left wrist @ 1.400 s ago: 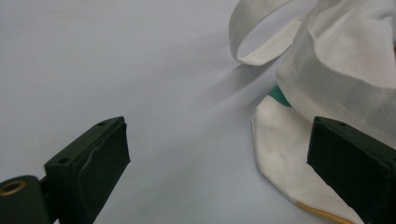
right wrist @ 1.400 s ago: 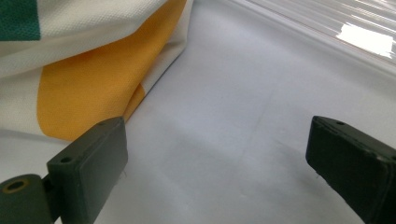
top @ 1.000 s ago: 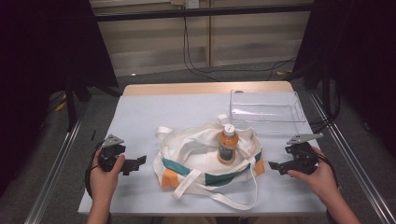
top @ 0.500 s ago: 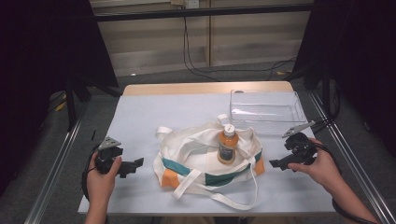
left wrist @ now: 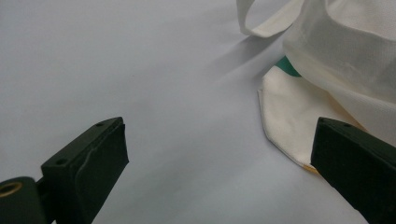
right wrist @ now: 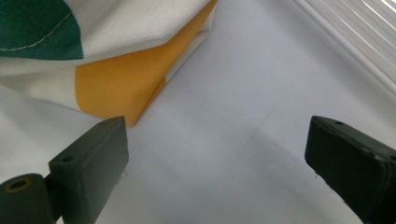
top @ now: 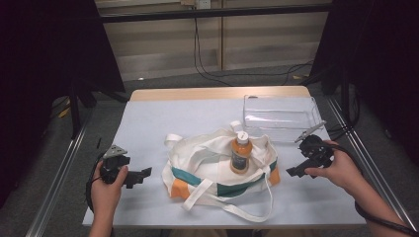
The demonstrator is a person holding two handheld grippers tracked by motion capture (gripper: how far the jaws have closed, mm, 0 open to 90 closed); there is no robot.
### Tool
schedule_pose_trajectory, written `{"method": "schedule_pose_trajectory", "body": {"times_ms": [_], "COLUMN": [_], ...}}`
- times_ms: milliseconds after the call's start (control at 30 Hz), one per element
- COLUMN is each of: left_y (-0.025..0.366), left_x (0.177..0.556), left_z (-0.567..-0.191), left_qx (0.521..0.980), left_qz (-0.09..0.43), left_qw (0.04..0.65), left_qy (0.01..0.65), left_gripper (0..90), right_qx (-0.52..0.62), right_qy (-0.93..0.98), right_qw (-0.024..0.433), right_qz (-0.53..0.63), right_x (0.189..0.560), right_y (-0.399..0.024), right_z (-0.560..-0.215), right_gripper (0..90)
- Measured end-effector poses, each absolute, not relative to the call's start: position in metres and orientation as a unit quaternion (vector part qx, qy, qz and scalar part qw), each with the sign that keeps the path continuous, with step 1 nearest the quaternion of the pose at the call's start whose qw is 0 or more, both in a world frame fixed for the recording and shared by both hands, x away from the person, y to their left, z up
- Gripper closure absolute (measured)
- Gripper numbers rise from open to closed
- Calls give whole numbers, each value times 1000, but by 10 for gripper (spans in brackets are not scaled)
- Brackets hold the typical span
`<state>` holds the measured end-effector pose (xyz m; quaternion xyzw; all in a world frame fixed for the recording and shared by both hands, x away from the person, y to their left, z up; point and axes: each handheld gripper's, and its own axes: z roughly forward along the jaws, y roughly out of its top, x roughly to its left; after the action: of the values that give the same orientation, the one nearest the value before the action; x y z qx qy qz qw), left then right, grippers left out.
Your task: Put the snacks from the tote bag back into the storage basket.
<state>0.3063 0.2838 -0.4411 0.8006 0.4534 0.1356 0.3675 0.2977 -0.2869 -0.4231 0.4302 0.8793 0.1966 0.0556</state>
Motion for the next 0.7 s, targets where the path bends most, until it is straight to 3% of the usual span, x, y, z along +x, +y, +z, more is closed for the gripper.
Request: {"method": "schedule_pose_trajectory", "body": {"times_ms": [700], "left_y": [287], "left_x": [307], "left_z": [-443], "left_qx": [799], "left_qz": [129], "left_qw": [367], "left_qy": [459], "left_gripper": [38], "right_qx": [405], "right_qy": [901], "right_qw": [36], "right_qz": [151], "right_x": [307], "right_y": [-278], "right_z": [-392], "right_gripper": [67]}}
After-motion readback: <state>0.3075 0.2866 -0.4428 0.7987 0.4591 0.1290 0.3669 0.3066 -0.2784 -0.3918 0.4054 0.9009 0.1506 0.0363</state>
